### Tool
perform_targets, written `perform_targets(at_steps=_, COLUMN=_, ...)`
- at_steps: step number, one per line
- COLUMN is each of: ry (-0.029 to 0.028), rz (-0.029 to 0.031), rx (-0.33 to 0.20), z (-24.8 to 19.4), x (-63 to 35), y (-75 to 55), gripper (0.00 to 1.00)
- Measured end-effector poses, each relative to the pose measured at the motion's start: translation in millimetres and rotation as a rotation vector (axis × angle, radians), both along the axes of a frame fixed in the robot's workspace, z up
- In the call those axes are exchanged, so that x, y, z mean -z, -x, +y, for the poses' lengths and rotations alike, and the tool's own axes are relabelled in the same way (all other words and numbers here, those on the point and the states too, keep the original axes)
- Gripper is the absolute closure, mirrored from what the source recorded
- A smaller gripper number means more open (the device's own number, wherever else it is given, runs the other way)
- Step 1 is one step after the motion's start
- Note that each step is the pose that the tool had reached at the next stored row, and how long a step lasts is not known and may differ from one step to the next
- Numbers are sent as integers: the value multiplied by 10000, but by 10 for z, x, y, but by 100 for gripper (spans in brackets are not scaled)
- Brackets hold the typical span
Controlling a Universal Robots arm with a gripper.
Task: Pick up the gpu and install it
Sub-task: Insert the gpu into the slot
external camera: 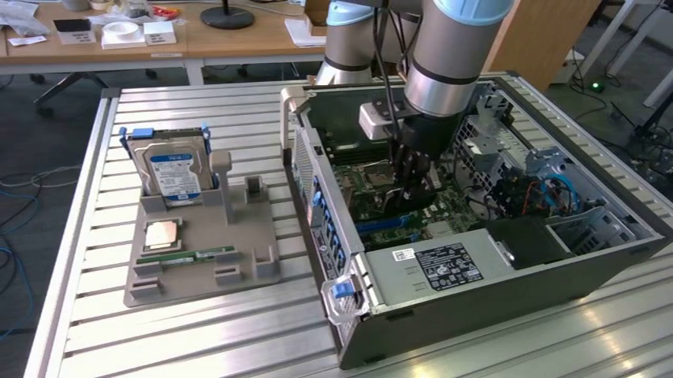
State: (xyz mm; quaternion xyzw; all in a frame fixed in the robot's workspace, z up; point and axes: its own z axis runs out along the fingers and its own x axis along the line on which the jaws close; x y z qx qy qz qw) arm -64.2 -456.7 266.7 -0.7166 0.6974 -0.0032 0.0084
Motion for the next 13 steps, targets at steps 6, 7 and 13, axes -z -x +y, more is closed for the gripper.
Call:
perform_targets(at_steps=6, ry=-1, rz=0, rx=0, z=4, x=32, y=0, gripper=74)
perform_targets(at_steps=7, ry=-1, rz=-1, rx=-1, z=4, x=33, y=0, gripper=74)
perform_targets(at_steps=13, ry=-2, rz=-1, rx=-1, z=4, x=64, y=0, gripper=74)
